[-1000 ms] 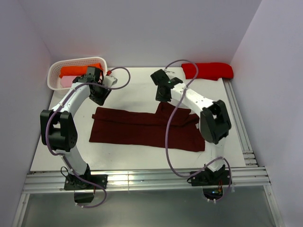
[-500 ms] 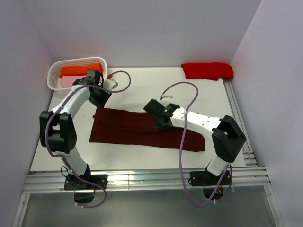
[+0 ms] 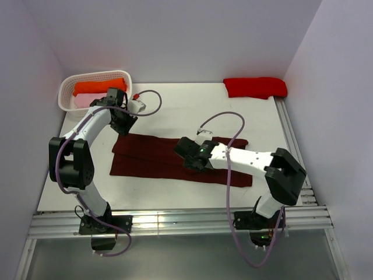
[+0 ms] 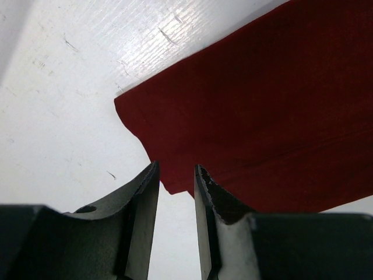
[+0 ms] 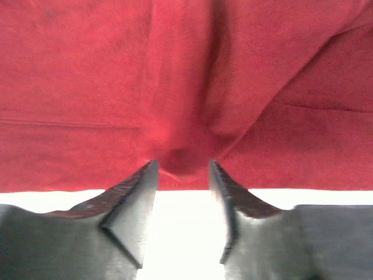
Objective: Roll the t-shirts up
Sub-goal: Fold the tshirt
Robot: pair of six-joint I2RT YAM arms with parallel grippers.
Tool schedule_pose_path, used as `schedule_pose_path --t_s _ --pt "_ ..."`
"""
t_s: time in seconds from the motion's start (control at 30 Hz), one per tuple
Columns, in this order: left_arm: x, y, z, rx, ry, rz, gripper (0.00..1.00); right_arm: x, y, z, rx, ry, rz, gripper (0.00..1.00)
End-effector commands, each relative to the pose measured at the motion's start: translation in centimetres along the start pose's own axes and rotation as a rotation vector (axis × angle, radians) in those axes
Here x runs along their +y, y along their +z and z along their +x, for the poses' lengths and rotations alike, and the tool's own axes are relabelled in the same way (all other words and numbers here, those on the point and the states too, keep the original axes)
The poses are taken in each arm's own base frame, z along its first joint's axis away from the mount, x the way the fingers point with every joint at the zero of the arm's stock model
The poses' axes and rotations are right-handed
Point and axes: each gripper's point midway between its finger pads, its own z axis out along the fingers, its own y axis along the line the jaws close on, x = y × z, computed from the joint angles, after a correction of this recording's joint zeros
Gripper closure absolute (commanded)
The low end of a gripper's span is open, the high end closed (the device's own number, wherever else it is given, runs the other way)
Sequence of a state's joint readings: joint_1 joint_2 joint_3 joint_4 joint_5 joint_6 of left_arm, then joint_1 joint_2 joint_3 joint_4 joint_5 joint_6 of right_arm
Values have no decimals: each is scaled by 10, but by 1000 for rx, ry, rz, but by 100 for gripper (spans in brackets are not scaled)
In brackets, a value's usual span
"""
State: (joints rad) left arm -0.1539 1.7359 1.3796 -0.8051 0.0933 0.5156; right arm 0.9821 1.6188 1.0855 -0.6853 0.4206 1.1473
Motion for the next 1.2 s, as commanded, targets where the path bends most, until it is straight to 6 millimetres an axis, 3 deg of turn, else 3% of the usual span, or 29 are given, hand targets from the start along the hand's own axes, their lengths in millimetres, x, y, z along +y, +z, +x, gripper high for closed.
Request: schedule_pose_path --t_s 0.0,0.13,0.23,0.3,0.33,0.37,0.43,0.47,0.53,0.57,0.63,0.73,1.0,1.17 --pt "2 -9 -11 -60 22 -6 64 -6 -31 -31 -108 63 -29 48" --pt "4 -9 -14 -60 10 -5 65 -8 -42 -71 -161 71 -41 47" --pt "3 -10 -18 -66 3 2 65 -8 -33 -111 -180 84 -31 48" --pt "4 -11 -21 -69 3 2 65 -9 -11 -123 -163 71 19 49" --pt "4 -11 -22 -70 -1 4 65 -7 -9 -144 -176 79 24 50" --pt "4 -11 -22 -69 -3 5 65 -10 9 -142 -144 59 68 51" --pt "4 -12 -23 -69 -8 12 65 -11 19 -163 -152 67 98 52" --pt "4 -12 -24 -71 -8 12 65 -14 32 -160 -129 52 131 52" --pt "4 -12 -24 -72 -9 10 64 -12 39 -172 -136 46 145 52" --pt "3 -11 -23 -69 -10 12 64 -17 52 -167 -106 29 185 52" --pt "4 -10 -22 -64 -7 8 65 -16 59 -170 -97 15 202 52" --pt "5 -11 -22 -66 -5 5 65 -19 73 -159 -60 -2 218 53" --pt "4 -12 -24 -71 -6 11 65 -32 75 -146 -50 4 242 65" --pt "3 -11 -23 -68 -7 13 65 -36 74 -142 -38 -4 248 65"
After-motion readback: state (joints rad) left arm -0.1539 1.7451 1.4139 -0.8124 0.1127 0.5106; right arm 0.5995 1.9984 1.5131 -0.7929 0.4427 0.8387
